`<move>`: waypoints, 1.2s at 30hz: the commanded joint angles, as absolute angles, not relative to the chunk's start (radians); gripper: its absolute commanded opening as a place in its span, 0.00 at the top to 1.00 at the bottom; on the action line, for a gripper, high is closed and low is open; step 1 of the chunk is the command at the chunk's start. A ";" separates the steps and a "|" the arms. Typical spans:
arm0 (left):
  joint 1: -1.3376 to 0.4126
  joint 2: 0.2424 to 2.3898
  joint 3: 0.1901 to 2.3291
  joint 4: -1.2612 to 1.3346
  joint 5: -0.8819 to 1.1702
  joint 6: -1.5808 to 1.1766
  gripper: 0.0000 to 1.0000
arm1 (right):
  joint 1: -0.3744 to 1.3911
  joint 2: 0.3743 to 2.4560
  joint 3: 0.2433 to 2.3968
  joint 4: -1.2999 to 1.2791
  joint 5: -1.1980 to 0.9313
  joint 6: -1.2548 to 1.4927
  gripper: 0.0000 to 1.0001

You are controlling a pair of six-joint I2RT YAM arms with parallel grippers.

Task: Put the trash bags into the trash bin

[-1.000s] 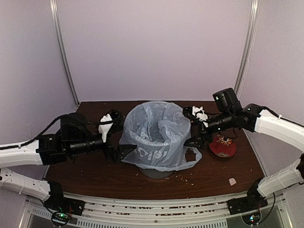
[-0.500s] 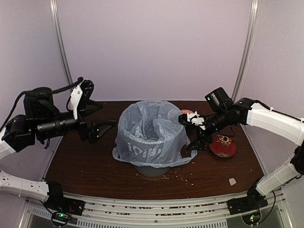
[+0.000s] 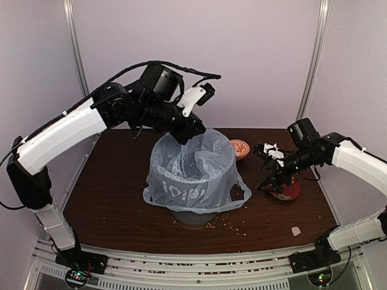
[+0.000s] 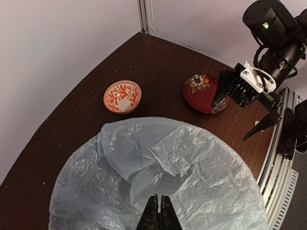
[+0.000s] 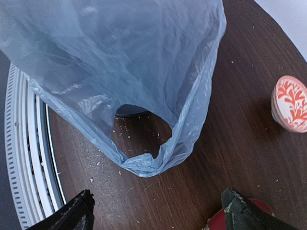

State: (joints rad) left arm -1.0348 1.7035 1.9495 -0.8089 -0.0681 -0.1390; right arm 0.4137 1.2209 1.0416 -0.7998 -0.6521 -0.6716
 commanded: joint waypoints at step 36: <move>-0.977 2.035 1.837 -0.988 0.141 -0.053 1.00 | 0.486 1.588 0.845 -0.308 -0.679 -0.301 0.97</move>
